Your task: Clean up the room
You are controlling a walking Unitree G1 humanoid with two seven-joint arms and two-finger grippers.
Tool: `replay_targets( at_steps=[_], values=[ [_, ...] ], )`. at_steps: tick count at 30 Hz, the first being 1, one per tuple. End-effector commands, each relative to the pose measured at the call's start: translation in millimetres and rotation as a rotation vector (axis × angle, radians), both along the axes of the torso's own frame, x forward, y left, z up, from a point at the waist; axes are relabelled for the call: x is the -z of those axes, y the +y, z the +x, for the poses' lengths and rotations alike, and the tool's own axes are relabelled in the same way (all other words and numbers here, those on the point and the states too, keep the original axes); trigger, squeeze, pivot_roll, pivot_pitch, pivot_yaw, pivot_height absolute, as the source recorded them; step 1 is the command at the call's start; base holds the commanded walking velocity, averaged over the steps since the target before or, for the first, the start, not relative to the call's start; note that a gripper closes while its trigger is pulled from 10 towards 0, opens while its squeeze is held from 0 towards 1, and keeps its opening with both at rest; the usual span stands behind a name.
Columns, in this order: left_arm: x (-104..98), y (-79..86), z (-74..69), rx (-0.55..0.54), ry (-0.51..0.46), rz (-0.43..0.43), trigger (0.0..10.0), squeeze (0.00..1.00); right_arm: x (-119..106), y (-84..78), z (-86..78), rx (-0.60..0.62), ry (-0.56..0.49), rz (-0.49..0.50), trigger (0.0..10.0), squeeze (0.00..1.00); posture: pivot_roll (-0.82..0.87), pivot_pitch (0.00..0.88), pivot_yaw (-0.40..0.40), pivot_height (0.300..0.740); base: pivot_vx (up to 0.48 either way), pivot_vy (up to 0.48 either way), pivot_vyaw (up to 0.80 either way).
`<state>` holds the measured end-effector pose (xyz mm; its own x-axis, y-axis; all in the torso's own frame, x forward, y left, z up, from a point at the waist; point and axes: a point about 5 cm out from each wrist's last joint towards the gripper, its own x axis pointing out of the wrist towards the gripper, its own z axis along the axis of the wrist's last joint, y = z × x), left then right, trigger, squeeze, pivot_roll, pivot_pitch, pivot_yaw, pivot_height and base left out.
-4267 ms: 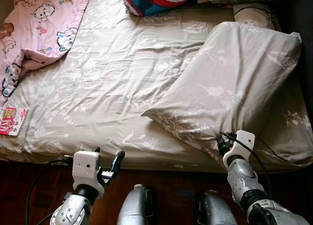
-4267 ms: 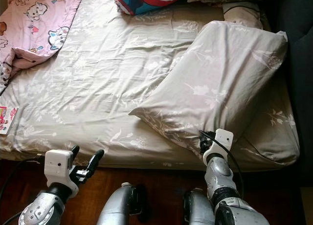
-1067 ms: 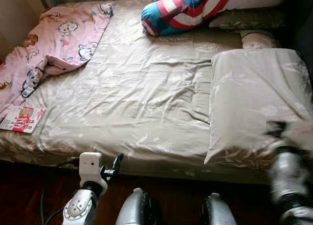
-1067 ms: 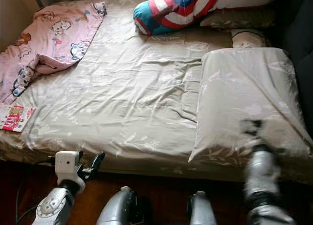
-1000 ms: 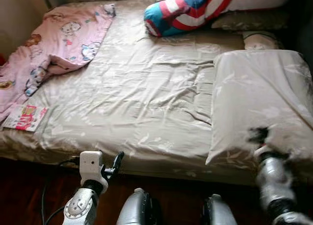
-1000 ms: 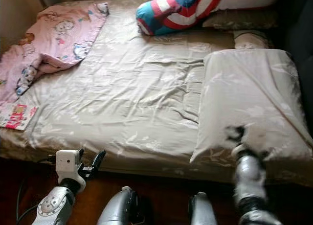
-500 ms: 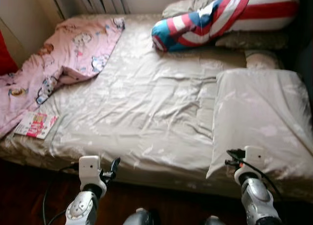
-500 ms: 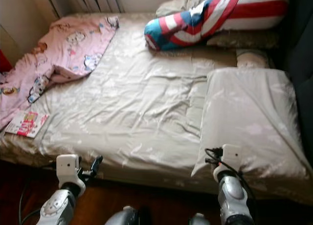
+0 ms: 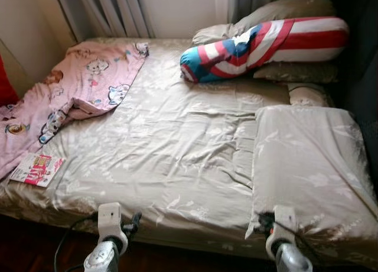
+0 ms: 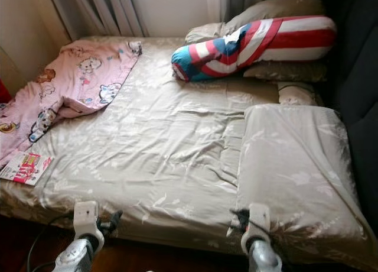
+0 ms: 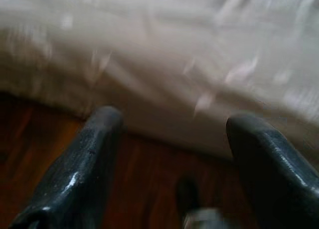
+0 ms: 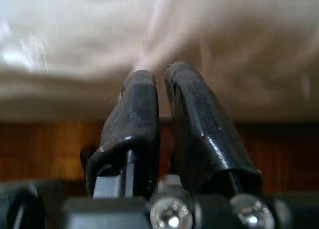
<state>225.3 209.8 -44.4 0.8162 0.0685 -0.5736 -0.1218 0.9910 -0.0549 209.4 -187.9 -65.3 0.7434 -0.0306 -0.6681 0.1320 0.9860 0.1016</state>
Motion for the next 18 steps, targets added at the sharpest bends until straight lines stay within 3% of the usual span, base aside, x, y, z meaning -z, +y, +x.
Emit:
replay_targets(
  at_steps=[1, 4, 6, 14, 18],
  values=[
    [11.7, 6.5, -15.1, -0.009, 0.090, 0.022, 10.0, 0.00, 6.4, 6.3, -8.8, -0.040, 0.045, -0.004, 10.0, 0.00, -0.07, 0.070, 0.093, 0.740, 0.000, 0.000, 0.00],
    [20.9, 7.1, -27.5, -0.018, 0.150, 0.024, 10.0, 0.00, 9.0, 7.1, -13.4, -0.156, 0.074, -0.069, 10.0, 0.00, -0.09, 0.065, 0.092, 0.740, 0.000, 0.000, 0.00],
    [23.3, 7.3, -31.2, -0.023, 0.166, 0.024, 10.0, 0.00, 9.7, 6.4, -14.5, -0.173, 0.083, -0.077, 10.0, 0.00, -0.09, 0.061, 0.090, 0.740, 0.000, 0.000, 0.00],
    [34.9, 15.7, -55.3, -0.043, 0.241, 0.021, 10.0, 0.00, 14.5, -6.4, -25.4, -0.126, 0.135, -0.106, 10.0, 0.00, -0.08, 0.042, 0.088, 0.740, 0.000, 0.000, 0.00],
    [38.9, 25.9, -69.5, -0.054, 0.280, 0.024, 10.0, 0.00, 15.7, -7.4, -27.8, -0.100, 0.144, -0.103, 10.0, 0.00, -0.08, 0.038, 0.091, 0.740, 0.000, 0.260, 0.00]
  ],
)
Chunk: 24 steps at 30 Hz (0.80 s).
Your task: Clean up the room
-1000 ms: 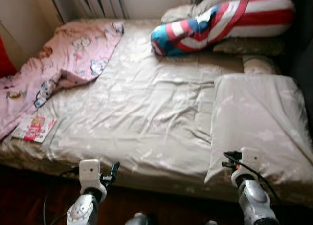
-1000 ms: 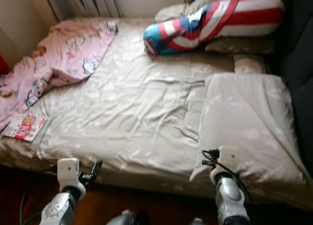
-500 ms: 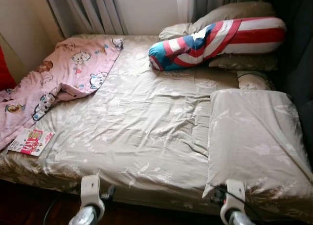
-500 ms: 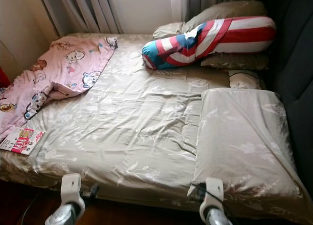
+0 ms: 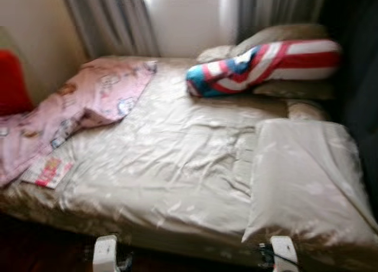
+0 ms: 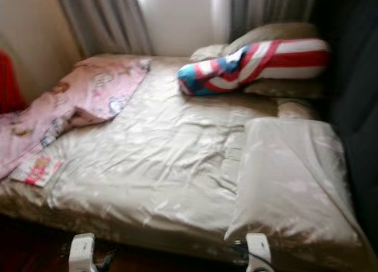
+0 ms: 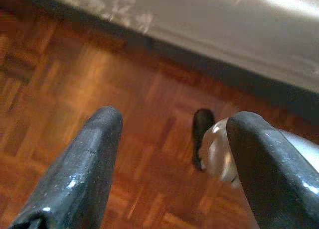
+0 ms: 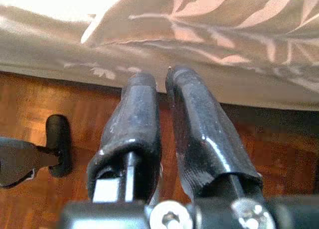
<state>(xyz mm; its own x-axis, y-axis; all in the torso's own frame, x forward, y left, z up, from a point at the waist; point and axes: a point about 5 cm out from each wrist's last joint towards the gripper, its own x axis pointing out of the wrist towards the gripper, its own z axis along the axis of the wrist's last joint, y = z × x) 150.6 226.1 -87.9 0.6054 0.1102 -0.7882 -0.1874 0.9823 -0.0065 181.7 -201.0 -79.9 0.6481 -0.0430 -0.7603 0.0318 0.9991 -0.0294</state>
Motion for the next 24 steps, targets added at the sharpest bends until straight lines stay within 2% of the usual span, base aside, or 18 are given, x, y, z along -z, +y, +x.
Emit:
replay_targets(
  at_steps=[1, 10, 16, 18, 24],
  values=[
    [-3.9, 11.8, 2.3, 0.004, -0.010, 0.023, 10.0, 0.00, 1.4, 5.4, -0.5, 0.021, 0.007, 0.019, 10.0, 0.00, -0.08, 0.038, 0.091, 0.740, 0.000, 0.281, 0.00],
    [-1.0, 19.0, -8.5, -0.003, 0.032, 0.023, 10.0, 0.00, 5.1, 7.1, -6.8, 0.056, 0.034, 0.029, 10.0, 0.00, -0.09, 0.024, 0.096, 0.740, 0.000, 0.272, 0.00],
    [0.3, 16.6, -9.7, 0.004, 0.042, 0.021, 10.0, 0.00, 7.9, 7.2, -12.1, 0.081, 0.058, 0.027, 10.0, 0.00, -0.09, 0.037, 0.095, 0.740, 0.000, 0.269, 0.00],
    [1.0, 14.6, -9.8, 0.002, 0.045, 0.018, 10.0, 0.00, 9.2, 5.3, -15.0, 0.077, 0.076, -0.003, 10.0, 0.00, -0.09, 0.048, 0.085, 0.740, 0.000, 0.302, 0.00],
    [1.3, 11.3, -8.1, -0.006, 0.041, 0.012, 10.0, 0.00, 7.7, 4.0, -12.2, 0.058, 0.068, 0.000, 10.0, 0.00, -0.10, 0.050, 0.062, 0.740, 0.000, 0.311, 0.00]
  ],
)
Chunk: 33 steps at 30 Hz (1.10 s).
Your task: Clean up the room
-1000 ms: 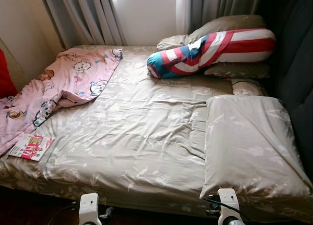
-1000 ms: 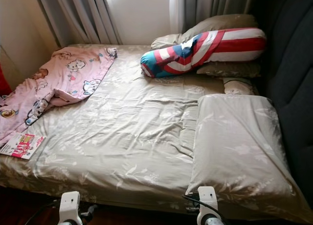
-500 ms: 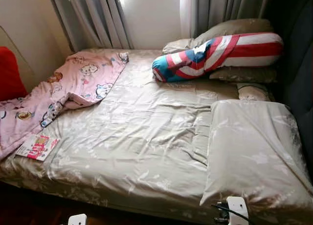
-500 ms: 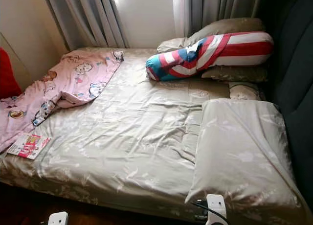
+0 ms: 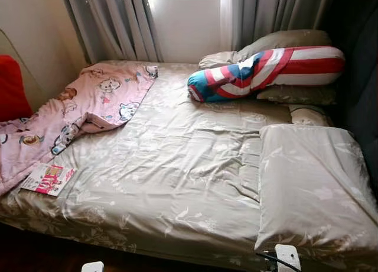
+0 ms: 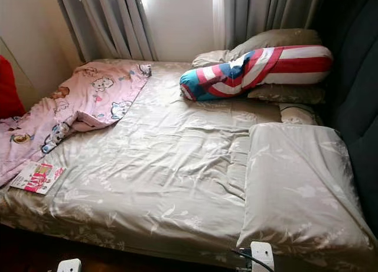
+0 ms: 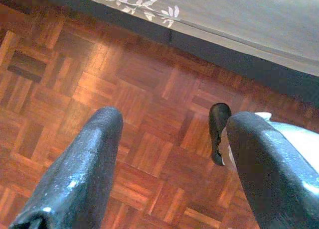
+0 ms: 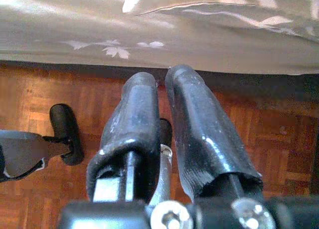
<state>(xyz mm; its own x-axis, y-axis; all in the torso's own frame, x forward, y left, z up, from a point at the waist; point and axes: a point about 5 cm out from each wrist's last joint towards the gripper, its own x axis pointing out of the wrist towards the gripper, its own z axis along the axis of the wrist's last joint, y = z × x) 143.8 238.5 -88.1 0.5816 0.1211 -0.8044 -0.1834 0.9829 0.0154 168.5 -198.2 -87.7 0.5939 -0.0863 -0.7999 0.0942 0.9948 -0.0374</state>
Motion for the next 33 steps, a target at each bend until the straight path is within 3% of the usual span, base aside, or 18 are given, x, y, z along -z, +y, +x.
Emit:
replay_targets(
  at_steps=[1, 9, 20, 25, 26, 33],
  values=[
    [1.3, -2.3, -0.9, -0.014, 0.007, -0.009, 10.0, 0.00, -0.8, -0.1, 2.3, -0.015, 0.003, -0.001, 10.0, 0.00, -0.10, 0.047, 0.051, 0.740, 0.000, 0.311, 0.00],
    [1.9, -10.5, 2.1, -0.016, -0.007, -0.025, 10.0, 0.00, -6.4, -6.0, 12.4, -0.005, -0.025, -0.012, 10.0, 0.00, -0.10, 0.039, 0.050, 0.740, 0.000, 0.309, 0.00],
    [6.3, -42.2, 6.0, 0.031, -0.009, -0.034, 10.0, 0.00, -6.5, 0.9, 15.5, 0.017, -0.030, 0.004, 10.0, 0.00, -0.11, 0.045, 0.088, 0.740, 0.000, 0.310, 0.00],
    [3.1, -27.4, 7.5, 0.028, -0.017, -0.022, 10.0, 0.00, -6.5, 1.9, 16.0, 0.024, -0.030, 0.009, 10.0, 0.00, -0.11, 0.049, 0.097, 0.740, 0.000, 0.308, 0.00],
    [0.2, -14.2, 8.1, 0.022, -0.022, -0.011, 10.0, 0.00, -6.7, 1.6, 16.2, 0.027, -0.031, 0.012, 10.0, 0.00, -0.11, 0.048, 0.096, 0.740, 0.000, 0.311, 0.00],
    [-1.5, -6.2, 7.6, 0.000, -0.026, -0.013, 10.0, 0.00, -6.0, -3.2, 13.5, -0.020, -0.012, -0.006, 10.0, 0.00, -0.14, 0.042, 0.053, 0.740, 0.000, 0.310, 0.00]
  ],
)
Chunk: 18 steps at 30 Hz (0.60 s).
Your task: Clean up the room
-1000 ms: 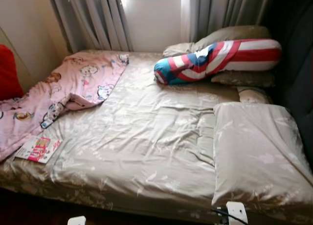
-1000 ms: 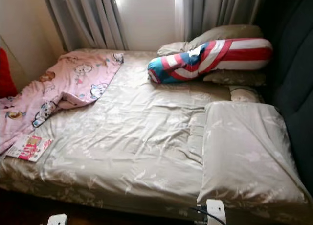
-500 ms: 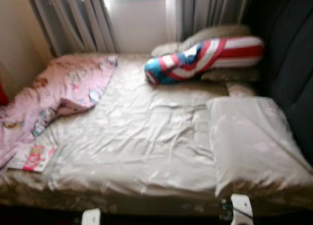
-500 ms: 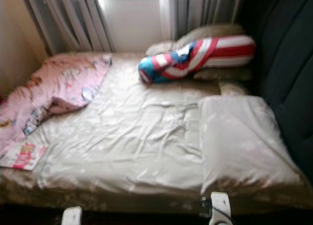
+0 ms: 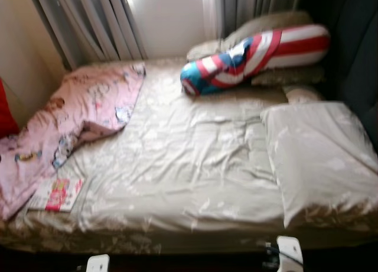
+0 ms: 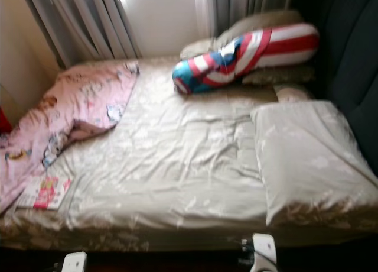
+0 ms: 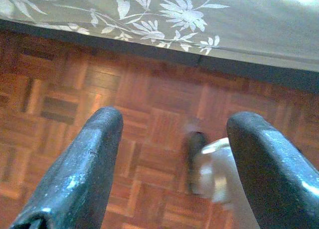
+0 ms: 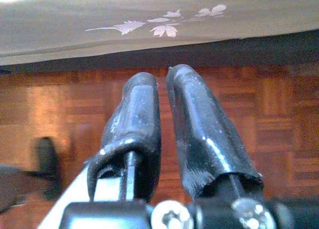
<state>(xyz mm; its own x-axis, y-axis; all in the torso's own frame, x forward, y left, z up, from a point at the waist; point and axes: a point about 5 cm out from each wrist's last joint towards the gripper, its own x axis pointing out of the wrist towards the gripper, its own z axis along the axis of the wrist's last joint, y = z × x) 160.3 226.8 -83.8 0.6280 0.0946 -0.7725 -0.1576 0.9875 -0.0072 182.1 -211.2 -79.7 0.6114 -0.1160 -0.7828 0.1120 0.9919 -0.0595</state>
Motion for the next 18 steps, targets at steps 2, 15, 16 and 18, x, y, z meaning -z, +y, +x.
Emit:
replay_targets(
  at_steps=[2, 15, 16, 18],
  values=[
    [3.4, 2.8, -8.7, -0.031, 0.030, -0.004, 10.0, 0.00, 1.9, 8.8, -0.4, -0.047, 0.013, 0.013, 10.0, 0.00, -0.14, 0.041, 0.045, 0.740, 0.000, 0.307, 0.00],
    [9.0, -13.5, -12.2, -0.047, 0.059, -0.036, 10.0, 0.00, -5.4, -4.7, 8.7, -0.113, -0.002, -0.032, 10.0, 0.00, -0.12, 0.039, -0.003, 0.740, 0.000, 0.316, 0.00],
    [8.7, -14.1, -11.2, -0.046, 0.055, -0.037, 10.0, 0.00, -5.5, -4.4, 9.2, -0.115, -0.002, -0.032, 10.0, 0.00, -0.12, 0.039, 0.000, 0.740, 0.000, 0.480, 0.00],
    [8.3, -24.0, -5.8, -0.038, 0.044, -0.043, 10.0, 0.00, -5.3, -3.8, 9.1, -0.114, -0.001, -0.033, 10.0, 0.00, -0.11, 0.042, 0.008, 0.740, 0.000, 0.480, 0.00]
  ],
)
